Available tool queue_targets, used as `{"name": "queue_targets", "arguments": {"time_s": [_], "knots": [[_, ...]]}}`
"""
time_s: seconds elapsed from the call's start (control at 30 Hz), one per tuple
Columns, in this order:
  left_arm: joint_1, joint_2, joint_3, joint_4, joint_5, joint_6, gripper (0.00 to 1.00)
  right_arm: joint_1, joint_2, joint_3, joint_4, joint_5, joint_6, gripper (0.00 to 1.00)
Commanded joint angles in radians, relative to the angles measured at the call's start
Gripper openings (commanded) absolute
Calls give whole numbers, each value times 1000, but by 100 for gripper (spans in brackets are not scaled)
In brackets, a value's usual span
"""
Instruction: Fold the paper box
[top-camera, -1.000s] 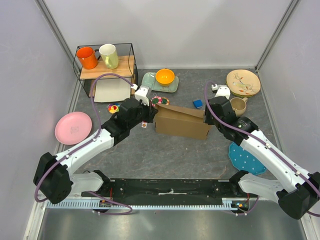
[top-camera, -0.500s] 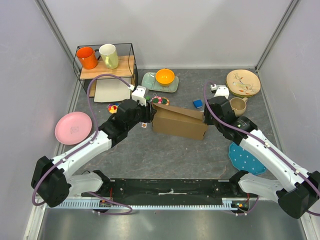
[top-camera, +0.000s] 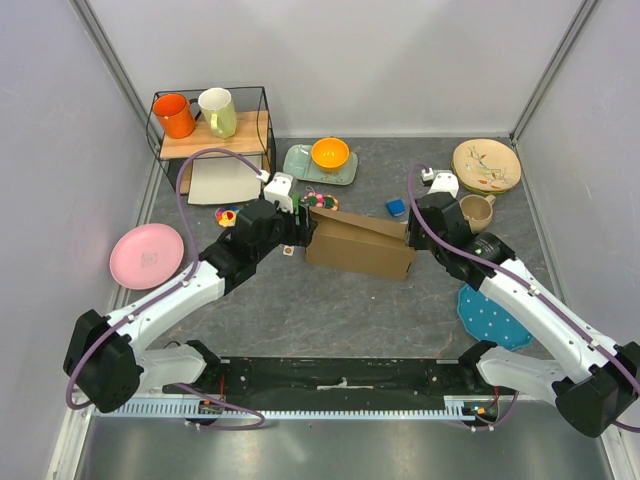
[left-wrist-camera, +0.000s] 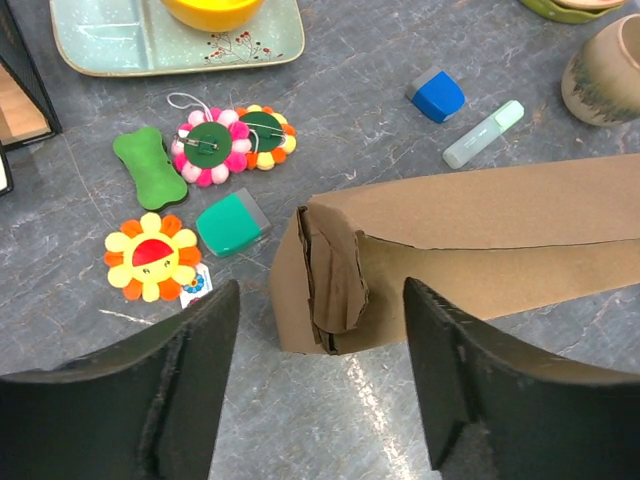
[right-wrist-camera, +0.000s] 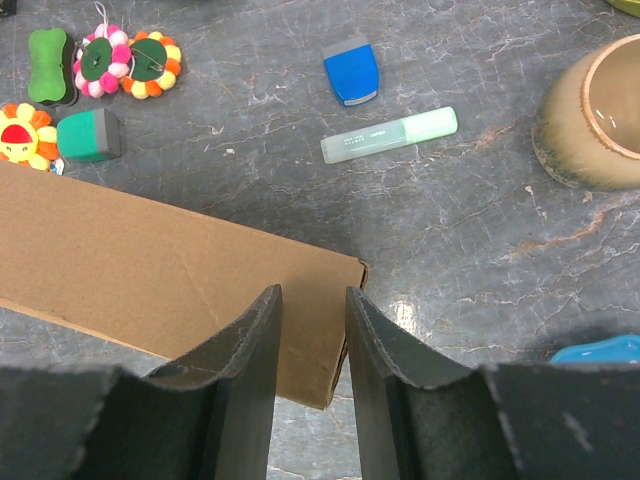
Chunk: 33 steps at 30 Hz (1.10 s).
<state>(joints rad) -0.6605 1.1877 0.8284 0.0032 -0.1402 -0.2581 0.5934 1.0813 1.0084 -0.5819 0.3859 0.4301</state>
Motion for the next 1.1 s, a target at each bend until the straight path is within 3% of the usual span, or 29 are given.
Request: {"name": "queue_targets", "arguments": {"time_s": [0.0,0.43,0.63,0.8,1.07], "knots": [[4,15,-11,79,-30,28,68,2,8,2,-12,-15,6,39],[2,30,-55,162,-70,36,49,2,9,-7,-7,-16,6,39],[4,21,-67,175,-75,48,27,2,12,-5,-3,-15,2,39],[2,20,-69,178,-78,53,2,2,9,-7,-3,-15,1,39],[4,12,-72,169,-67,62,2,2,11,-8,1,-19,-1,39]]}}
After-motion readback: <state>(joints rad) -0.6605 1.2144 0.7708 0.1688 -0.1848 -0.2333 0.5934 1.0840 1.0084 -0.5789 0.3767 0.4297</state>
